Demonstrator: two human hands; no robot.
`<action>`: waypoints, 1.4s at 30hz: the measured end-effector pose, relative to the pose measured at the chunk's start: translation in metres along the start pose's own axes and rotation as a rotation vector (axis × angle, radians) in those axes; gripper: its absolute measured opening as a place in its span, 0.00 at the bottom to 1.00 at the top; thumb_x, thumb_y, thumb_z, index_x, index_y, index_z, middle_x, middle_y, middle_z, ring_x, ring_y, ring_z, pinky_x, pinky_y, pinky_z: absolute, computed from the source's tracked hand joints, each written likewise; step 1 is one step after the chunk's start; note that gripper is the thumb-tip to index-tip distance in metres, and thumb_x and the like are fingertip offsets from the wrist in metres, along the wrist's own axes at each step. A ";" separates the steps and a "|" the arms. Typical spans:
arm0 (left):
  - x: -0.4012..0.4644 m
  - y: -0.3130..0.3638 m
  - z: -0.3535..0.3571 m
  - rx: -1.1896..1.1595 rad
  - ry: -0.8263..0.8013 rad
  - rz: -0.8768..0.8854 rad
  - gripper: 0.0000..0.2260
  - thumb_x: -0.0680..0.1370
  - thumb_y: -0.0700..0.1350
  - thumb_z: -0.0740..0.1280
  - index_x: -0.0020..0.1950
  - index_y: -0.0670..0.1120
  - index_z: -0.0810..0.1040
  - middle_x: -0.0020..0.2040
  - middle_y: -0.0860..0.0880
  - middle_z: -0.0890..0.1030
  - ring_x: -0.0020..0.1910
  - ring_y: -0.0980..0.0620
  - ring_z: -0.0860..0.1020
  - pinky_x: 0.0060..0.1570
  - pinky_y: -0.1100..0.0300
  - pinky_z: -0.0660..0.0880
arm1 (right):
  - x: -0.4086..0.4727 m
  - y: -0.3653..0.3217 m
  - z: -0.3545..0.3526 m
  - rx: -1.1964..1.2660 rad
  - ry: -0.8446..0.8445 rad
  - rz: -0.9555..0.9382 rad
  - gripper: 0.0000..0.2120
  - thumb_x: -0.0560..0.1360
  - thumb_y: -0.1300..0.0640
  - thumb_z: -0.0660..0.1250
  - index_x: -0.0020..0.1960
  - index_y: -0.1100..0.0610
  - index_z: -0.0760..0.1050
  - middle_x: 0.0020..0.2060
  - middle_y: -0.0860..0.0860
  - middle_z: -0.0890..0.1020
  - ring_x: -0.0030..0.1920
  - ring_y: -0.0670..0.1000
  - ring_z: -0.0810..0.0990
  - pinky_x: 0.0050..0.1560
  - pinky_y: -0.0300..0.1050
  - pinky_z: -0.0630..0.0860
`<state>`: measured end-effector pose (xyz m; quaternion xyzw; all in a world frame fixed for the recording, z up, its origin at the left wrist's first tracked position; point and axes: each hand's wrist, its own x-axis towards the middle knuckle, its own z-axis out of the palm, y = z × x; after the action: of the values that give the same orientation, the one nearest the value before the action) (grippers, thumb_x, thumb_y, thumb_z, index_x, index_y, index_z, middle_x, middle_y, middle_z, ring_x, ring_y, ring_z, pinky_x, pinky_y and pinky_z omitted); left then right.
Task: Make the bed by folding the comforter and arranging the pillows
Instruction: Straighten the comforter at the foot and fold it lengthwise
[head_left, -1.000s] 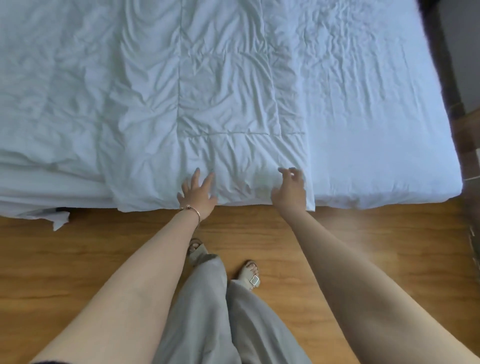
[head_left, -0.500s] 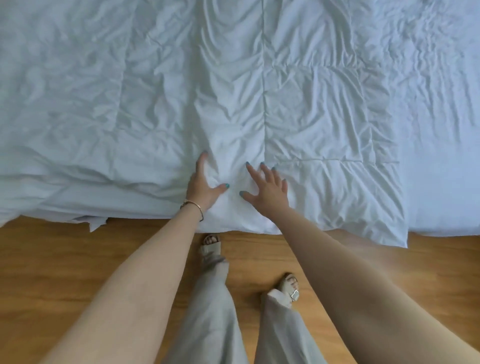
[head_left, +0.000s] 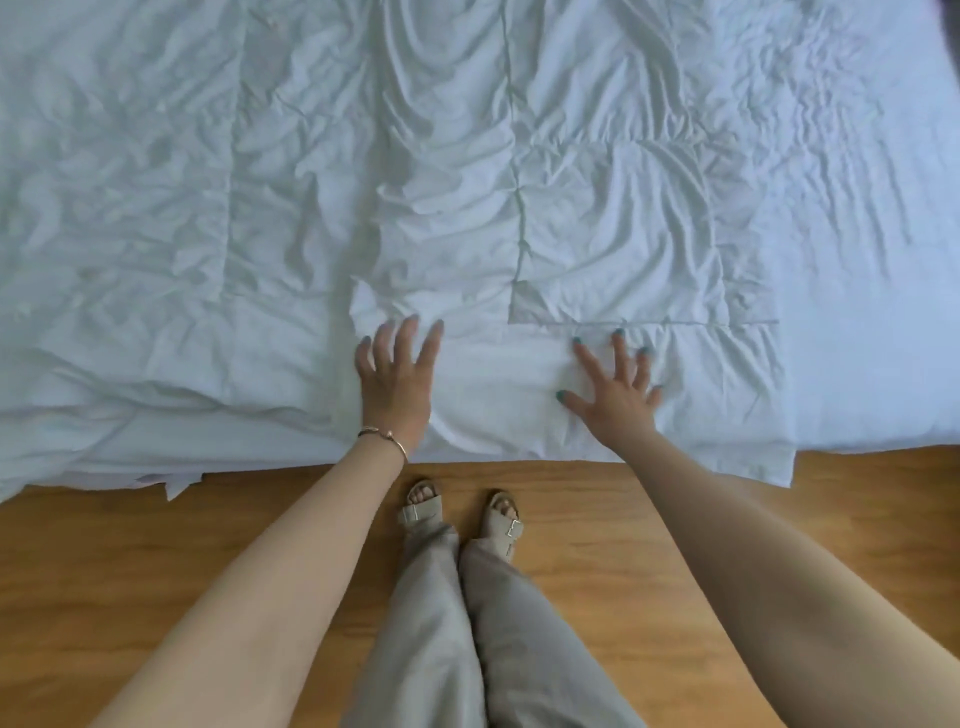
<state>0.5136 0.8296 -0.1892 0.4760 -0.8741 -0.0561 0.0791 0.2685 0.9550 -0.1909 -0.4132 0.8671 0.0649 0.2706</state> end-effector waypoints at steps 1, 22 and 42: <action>-0.009 0.010 0.009 0.005 0.045 0.234 0.24 0.69 0.41 0.75 0.65 0.50 0.77 0.65 0.45 0.68 0.62 0.41 0.68 0.59 0.40 0.69 | 0.002 0.013 -0.002 0.000 0.013 0.033 0.37 0.74 0.31 0.60 0.74 0.30 0.41 0.78 0.45 0.37 0.77 0.61 0.38 0.70 0.71 0.51; 0.005 0.188 0.081 0.065 -0.462 -0.064 0.50 0.62 0.79 0.58 0.72 0.68 0.29 0.77 0.49 0.32 0.76 0.38 0.34 0.65 0.25 0.41 | -0.003 0.234 -0.025 0.860 0.316 0.005 0.40 0.71 0.58 0.73 0.76 0.41 0.56 0.67 0.27 0.62 0.66 0.37 0.66 0.60 0.23 0.60; -0.017 0.112 0.059 -0.031 -0.406 -0.260 0.36 0.70 0.74 0.58 0.73 0.71 0.44 0.76 0.53 0.30 0.74 0.40 0.29 0.65 0.26 0.42 | 0.012 0.078 -0.010 0.009 0.100 -0.340 0.41 0.72 0.64 0.61 0.78 0.39 0.51 0.79 0.49 0.51 0.78 0.53 0.45 0.76 0.58 0.47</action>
<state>0.4192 0.9060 -0.2287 0.5623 -0.8024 -0.1737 -0.0991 0.1996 0.9944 -0.1972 -0.5552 0.7975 -0.0065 0.2359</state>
